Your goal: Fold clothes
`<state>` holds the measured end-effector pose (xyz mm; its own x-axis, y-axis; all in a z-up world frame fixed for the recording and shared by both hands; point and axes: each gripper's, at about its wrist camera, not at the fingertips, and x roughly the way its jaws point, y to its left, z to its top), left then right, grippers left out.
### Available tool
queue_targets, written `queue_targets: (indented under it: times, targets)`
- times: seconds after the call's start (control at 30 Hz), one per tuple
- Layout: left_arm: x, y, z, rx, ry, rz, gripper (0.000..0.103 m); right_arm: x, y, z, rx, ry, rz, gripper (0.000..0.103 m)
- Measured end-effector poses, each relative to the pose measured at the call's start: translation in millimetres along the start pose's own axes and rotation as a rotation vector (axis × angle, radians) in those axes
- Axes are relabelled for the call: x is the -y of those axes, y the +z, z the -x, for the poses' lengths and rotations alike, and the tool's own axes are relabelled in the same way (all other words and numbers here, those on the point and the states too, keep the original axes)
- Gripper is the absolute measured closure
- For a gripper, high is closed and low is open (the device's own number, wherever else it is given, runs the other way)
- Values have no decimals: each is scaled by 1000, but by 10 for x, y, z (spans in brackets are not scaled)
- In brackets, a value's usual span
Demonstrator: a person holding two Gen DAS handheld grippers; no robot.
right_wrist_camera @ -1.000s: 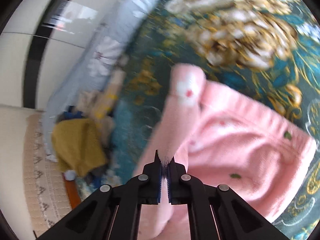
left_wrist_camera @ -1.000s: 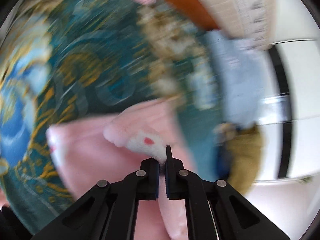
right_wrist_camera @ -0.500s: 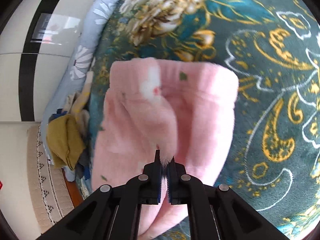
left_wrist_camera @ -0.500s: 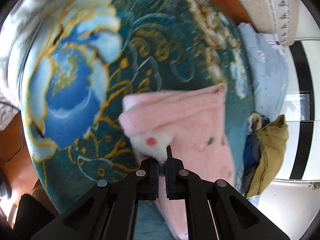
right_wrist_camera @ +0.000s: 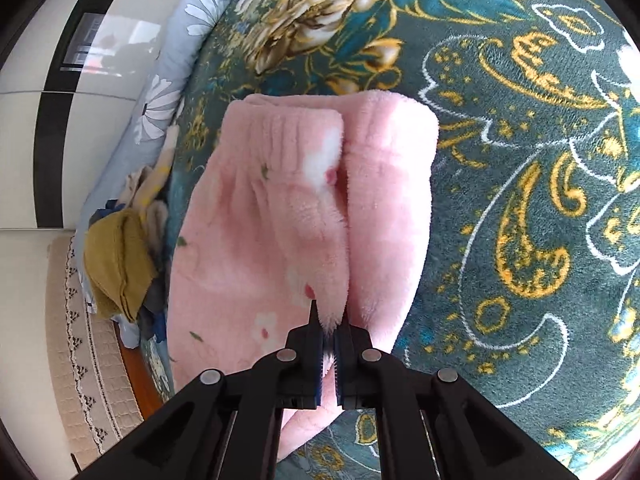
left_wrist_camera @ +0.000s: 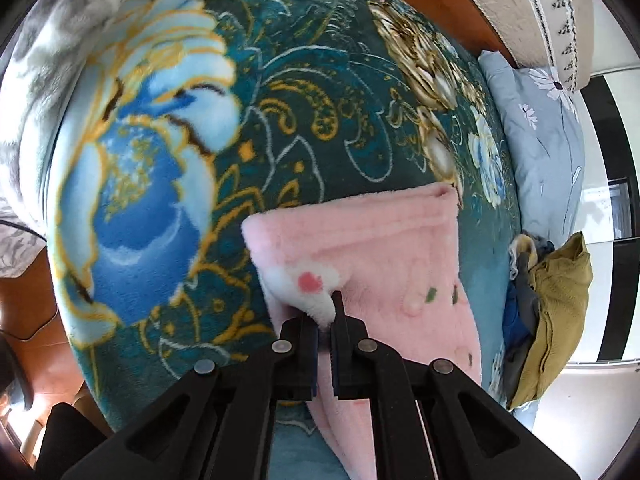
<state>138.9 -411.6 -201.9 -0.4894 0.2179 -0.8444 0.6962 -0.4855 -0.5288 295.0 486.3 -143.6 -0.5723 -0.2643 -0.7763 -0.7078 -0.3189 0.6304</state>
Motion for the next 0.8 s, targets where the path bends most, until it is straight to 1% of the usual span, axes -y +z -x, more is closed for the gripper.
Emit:
queue_targets:
  times: [0.13, 0.17, 0.2, 0.23, 0.27, 0.37, 0.43, 0.47, 0.5, 0.53, 0.57, 0.6, 0.63, 0.67, 0.7, 0.73, 0.8]
  targets:
    - [-53, 2, -24, -6, -14, 54, 99, -69, 44, 42, 6, 18, 18, 92]
    - [-46, -4, -16, -6, -14, 57, 99, -81, 67, 63, 20, 19, 21, 85]
    - [-32, -10, -5, -5, -12, 56, 99, -88, 93, 87, 37, 19, 23, 71]
    - [-8, -1, -10, -5, -9, 53, 99, -99, 131, 102, 55, 26, 13, 62]
    - [2, -3, -8, -4, -7, 50, 99, -111, 173, 115, 72, 35, 0, 58]
    - [1, -14, 6, -4, -5, 52, 99, -91, 308, 92, 101, 39, -69, 58]
    - [-2, -16, 13, -4, -6, 56, 99, -91, 381, 38, 97, 34, -114, 58]
    - [2, -16, 21, -3, -8, 57, 99, -134, 408, 52, 98, 35, -111, 64]
    - [7, -15, 30, -2, -11, 57, 99, -190, 432, 78, 101, 39, -101, 78]
    - [16, -13, 48, 3, -17, 55, 99, -246, 457, 105, 103, 42, -91, 85]
    - [29, -8, 99, 23, -38, 55, 99, -302, 481, 132, 105, 45, -81, 91]
    - [38, 1, 166, 49, -75, 62, 99, -358, 505, 159, 107, 48, -70, 94]
    - [45, 11, 235, 75, -115, 71, 99, -413, 507, 267, 131, 120, -45, 94]
    - [59, 21, 301, 99, -144, 71, 99, -440, 481, 412, 162, 213, -11, 94]
    - [89, 27, 357, 119, -145, 52, 99, -460, 448, 561, 192, 306, 25, 95]
    - [112, 25, 366, 126, -125, 29, 99, -458, 412, 666, 220, 322, 60, 95]
    - [94, 2, 246, 87, -52, 11, 99, -293, 398, 570, 187, 201, 44, 95]
